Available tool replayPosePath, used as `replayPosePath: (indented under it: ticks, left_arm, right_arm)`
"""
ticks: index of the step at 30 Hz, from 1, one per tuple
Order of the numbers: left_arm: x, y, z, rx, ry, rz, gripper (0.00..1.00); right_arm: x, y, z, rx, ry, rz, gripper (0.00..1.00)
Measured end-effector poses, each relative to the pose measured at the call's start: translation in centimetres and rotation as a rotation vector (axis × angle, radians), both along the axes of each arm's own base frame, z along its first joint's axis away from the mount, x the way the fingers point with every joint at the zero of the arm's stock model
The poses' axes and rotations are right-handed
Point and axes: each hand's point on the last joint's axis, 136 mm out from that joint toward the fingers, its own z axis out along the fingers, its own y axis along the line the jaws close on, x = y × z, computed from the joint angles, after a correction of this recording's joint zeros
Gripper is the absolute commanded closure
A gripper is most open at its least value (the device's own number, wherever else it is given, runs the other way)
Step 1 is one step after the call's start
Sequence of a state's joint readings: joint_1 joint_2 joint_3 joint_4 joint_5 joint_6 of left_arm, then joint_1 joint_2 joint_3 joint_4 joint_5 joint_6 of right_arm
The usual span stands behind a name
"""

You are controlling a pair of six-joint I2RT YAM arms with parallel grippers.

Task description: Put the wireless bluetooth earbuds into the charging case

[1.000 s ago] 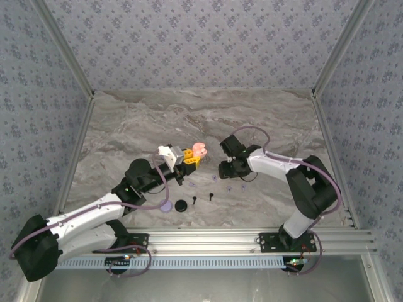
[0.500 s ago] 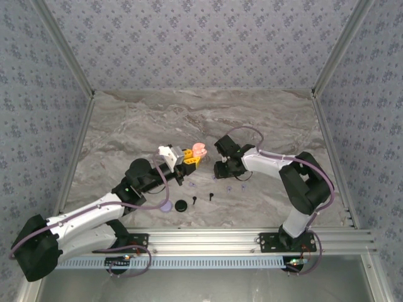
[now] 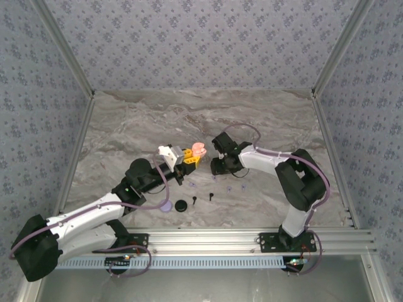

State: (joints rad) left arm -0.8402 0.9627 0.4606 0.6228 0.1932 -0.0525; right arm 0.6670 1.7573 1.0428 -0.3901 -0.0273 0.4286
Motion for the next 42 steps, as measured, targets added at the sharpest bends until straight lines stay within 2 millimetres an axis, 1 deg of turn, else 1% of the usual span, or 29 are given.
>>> replayPosePath:
  ticks: [4,7,9,12,15,18,21,24,32,35,40,42]
  left_arm:
    - [-0.1,0.1,0.0,0.001,0.0,0.0,1.0]
    - [-0.2,0.3,-0.1,0.003,-0.002,0.0,1.0]
    - [-0.3,0.4,-0.2,0.004,-0.001,0.001,1.0]
    - [-0.3,0.4,-0.3,0.006,0.001,0.004,1.0]
    - [-0.4,0.5,-0.4,0.008,0.003,0.004,1.0]
    - [-0.4,0.5,-0.5,0.009,0.003,0.004,1.0]
    - [-0.4,0.5,-0.5,0.009,0.003,0.004,1.0]
    - [-0.4,0.5,-0.5,0.009,0.003,0.004,1.0]
    - [-0.4,0.6,-0.3,0.005,0.0,0.008,1.0]
    - [-0.4,0.6,-0.3,0.005,0.0,0.008,1.0]
    - [-0.4,0.7,-0.3,0.005,-0.001,0.008,1.0]
    - [-0.4,0.7,-0.2,0.003,-0.003,0.009,1.0]
  right_arm:
    - [-0.2,0.5,0.7,-0.009,-0.002,0.022,0.54]
    - [-0.3,0.2,1.8,-0.033,-0.011,0.038,0.56]
    - [-0.1,-0.5,2.7,-0.066,-0.022,0.046,0.59]
    - [0.6,-1.8,3.5,-0.124,-0.026,0.045,0.6]
    - [1.7,-2.5,3.8,-0.173,-0.028,0.049,0.6]
    - [2.2,-2.7,2.8,-0.216,-0.007,0.068,0.6]
    - [2.1,-2.7,1.2,-0.25,0.034,0.087,0.6]
    - [1.7,-2.8,0.1,-0.274,0.065,0.102,0.6]
    - [2.3,-2.3,-0.5,-0.283,0.072,0.121,0.63]
    - [2.4,-2.2,-0.8,-0.284,0.079,0.123,0.67]
    - [2.3,-1.8,-1.0,-0.275,0.086,0.131,0.77]
    - [2.3,-1.8,-1.0,-0.275,0.087,0.133,0.79]
